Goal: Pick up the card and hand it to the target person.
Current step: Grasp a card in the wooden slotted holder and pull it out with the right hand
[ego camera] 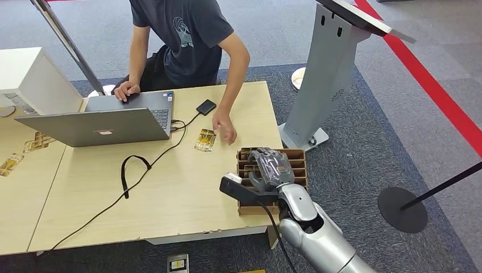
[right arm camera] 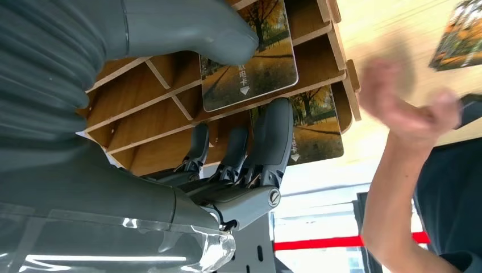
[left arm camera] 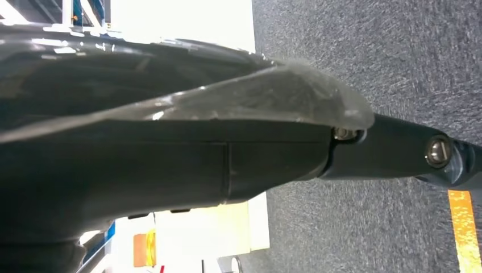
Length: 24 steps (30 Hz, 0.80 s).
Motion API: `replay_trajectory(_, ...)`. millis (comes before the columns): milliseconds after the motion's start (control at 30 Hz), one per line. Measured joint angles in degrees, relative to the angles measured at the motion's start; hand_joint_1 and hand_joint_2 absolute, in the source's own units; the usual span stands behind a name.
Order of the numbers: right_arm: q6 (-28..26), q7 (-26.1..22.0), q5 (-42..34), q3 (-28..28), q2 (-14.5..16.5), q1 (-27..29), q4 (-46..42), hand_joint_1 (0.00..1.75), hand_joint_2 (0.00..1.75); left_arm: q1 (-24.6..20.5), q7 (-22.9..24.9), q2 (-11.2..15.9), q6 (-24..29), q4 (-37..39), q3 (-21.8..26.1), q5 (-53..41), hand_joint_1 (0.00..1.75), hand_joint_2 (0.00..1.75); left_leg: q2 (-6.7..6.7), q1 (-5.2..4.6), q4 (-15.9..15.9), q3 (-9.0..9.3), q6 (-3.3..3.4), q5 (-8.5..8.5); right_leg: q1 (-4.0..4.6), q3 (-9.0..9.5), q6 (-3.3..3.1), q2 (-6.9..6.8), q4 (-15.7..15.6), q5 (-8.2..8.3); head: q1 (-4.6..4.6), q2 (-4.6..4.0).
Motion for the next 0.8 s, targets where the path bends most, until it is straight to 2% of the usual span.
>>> replay_trajectory(167, 1.15, 0.90, 1.52, -0.41, -0.97, 0.25, -1.06, 0.87, 1.75, 0.01, -0.04, 0.02, 0.01, 0.00, -0.05, 0.14, 0.00, 0.00, 0.00, 0.00, 0.00, -0.01, 0.00, 0.00, 0.00, -0.01, 0.00, 0.00, 0.00, 0.00, 0.00, 0.00)
replay_trajectory(500, 2.32, 1.46, 2.45, -1.34, -2.25, 1.15, -2.85, 1.00, 1.75, 0.00, -0.59, 0.04, -0.07, 0.00, -0.12, -0.83, 0.00, 0.00, 0.01, 0.00, 0.00, 0.00, 0.00, 0.00, 0.00, -0.01, 0.00, 0.00, 0.00, 0.00, 0.00, 0.00)
replay_trajectory(800, 2.24, 1.73, 2.74, -2.50, -3.09, 2.14, -4.17, 1.29, 1.75, -0.01, -1.56, 0.04, -0.22, 0.00, -0.55, -2.16, 0.00, 0.00, 0.00, 0.00, 0.00, 0.00, 0.00, 0.00, 0.00, -0.01, 0.00, 0.00, 0.01, 0.00, 0.01, 0.00)
